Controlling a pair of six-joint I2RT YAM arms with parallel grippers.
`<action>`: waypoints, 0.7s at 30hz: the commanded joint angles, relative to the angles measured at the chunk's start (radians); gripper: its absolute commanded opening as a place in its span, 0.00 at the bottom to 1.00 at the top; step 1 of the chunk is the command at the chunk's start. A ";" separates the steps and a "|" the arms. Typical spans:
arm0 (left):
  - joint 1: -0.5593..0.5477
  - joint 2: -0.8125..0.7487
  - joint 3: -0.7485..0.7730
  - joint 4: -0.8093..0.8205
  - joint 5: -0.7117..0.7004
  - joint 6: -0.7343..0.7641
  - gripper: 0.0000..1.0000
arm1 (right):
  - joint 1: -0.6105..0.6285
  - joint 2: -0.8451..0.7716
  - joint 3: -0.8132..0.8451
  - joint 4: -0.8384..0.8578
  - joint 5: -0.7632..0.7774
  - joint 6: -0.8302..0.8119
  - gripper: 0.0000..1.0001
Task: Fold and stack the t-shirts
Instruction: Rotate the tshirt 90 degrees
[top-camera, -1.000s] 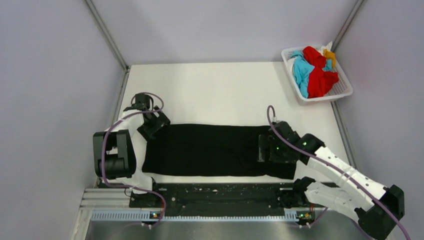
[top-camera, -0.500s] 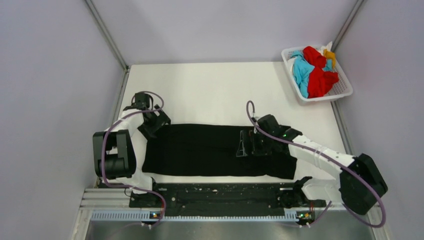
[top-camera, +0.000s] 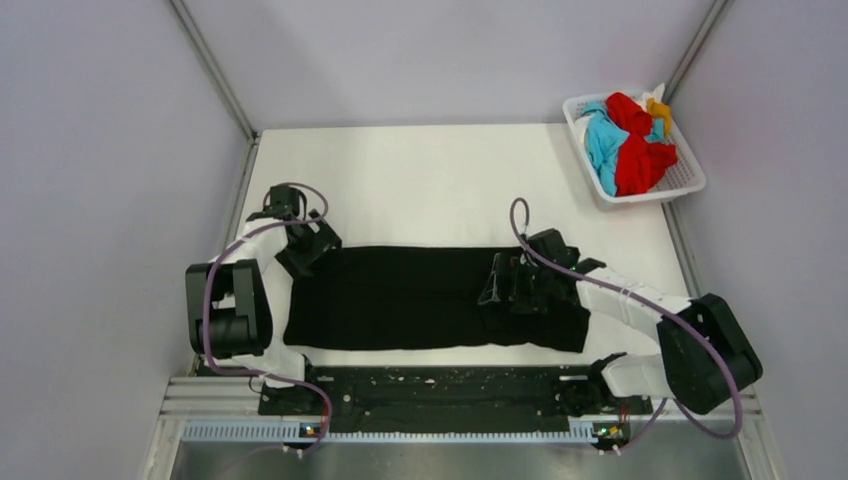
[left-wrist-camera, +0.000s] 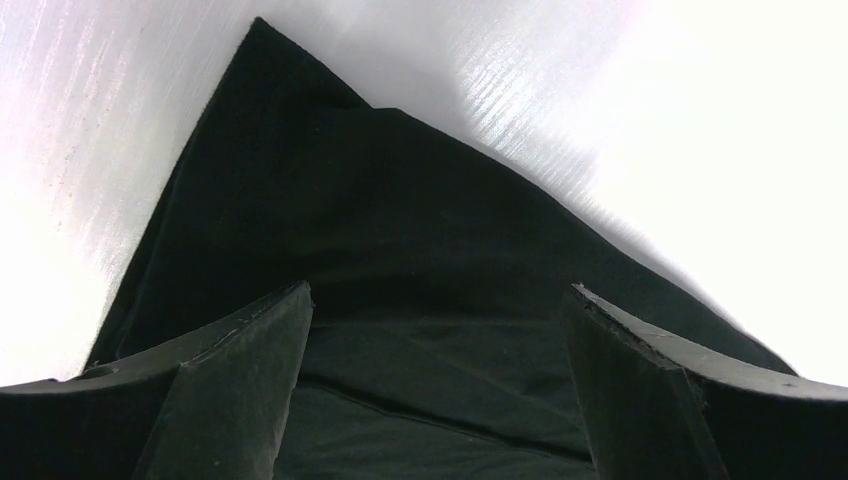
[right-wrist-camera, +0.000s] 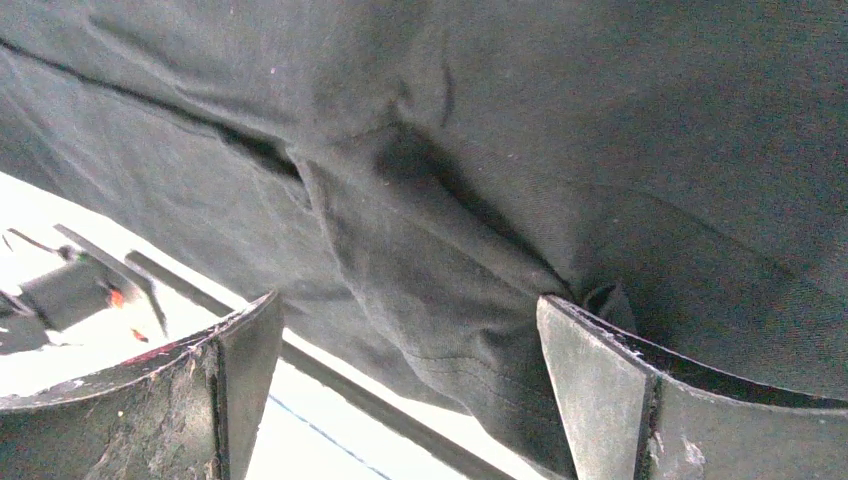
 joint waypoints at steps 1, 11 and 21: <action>0.003 -0.020 -0.004 0.002 -0.001 -0.003 0.99 | -0.127 0.190 -0.006 0.046 0.180 0.006 0.99; -0.134 -0.112 -0.122 0.014 0.018 -0.148 0.99 | -0.233 0.615 0.564 0.033 0.206 -0.130 0.99; -0.351 -0.137 -0.205 -0.025 0.285 -0.175 0.99 | -0.266 1.137 1.346 -0.191 0.006 -0.381 0.99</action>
